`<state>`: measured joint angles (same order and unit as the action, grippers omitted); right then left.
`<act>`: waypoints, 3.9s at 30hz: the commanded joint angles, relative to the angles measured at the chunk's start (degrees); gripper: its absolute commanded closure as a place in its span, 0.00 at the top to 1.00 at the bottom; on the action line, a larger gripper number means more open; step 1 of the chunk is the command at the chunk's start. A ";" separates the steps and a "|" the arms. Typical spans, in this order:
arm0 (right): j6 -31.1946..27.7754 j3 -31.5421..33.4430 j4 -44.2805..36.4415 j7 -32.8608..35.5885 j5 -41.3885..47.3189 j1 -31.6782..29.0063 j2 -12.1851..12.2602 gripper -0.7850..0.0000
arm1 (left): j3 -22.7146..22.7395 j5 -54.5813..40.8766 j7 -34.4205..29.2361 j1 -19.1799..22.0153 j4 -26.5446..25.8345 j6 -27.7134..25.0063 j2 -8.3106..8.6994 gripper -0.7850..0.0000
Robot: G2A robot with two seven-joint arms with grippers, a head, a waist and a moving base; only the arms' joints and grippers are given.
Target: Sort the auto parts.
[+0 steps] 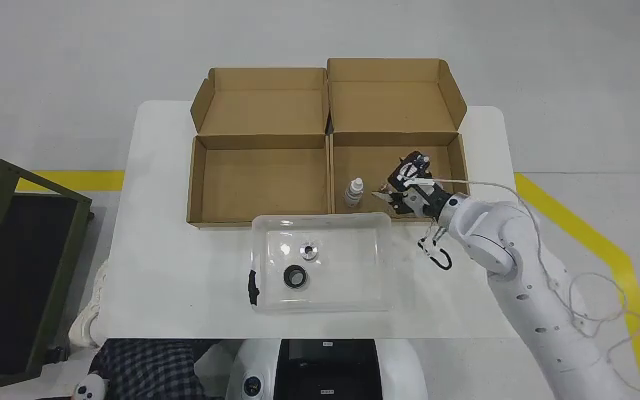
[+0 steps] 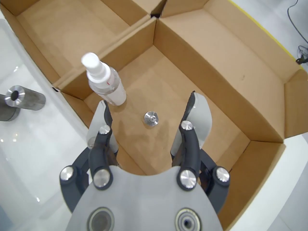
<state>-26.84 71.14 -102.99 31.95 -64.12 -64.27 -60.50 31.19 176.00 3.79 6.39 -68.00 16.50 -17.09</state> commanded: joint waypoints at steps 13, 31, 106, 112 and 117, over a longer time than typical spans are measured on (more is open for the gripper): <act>-12.18 6.92 -17.32 -2.51 -0.40 -10.39 1.93 0.89 | 0.00 0.00 0.00 0.00 0.00 0.00 0.00 1.00; -19.41 -8.00 -14.48 -5.08 -7.68 -7.02 1.00 0.91 | 0.00 0.00 0.00 0.00 0.00 0.00 0.00 1.00; -13.34 -28.85 7.50 1.42 -7.38 12.44 -7.13 0.00 | 0.00 0.00 0.00 0.00 0.00 0.00 0.00 1.00; -16.01 -24.31 0.41 1.52 -6.25 9.28 -5.61 0.00 | 0.00 0.00 0.00 0.00 0.00 0.00 0.00 1.00; -18.12 -20.24 -3.88 -0.87 -2.72 6.85 -4.61 0.00 | 0.00 0.00 0.00 0.00 0.00 0.00 0.00 1.00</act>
<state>-44.28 50.06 -106.32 31.82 -67.87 -57.08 -65.28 31.19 176.00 3.79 6.39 -68.00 16.50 -17.09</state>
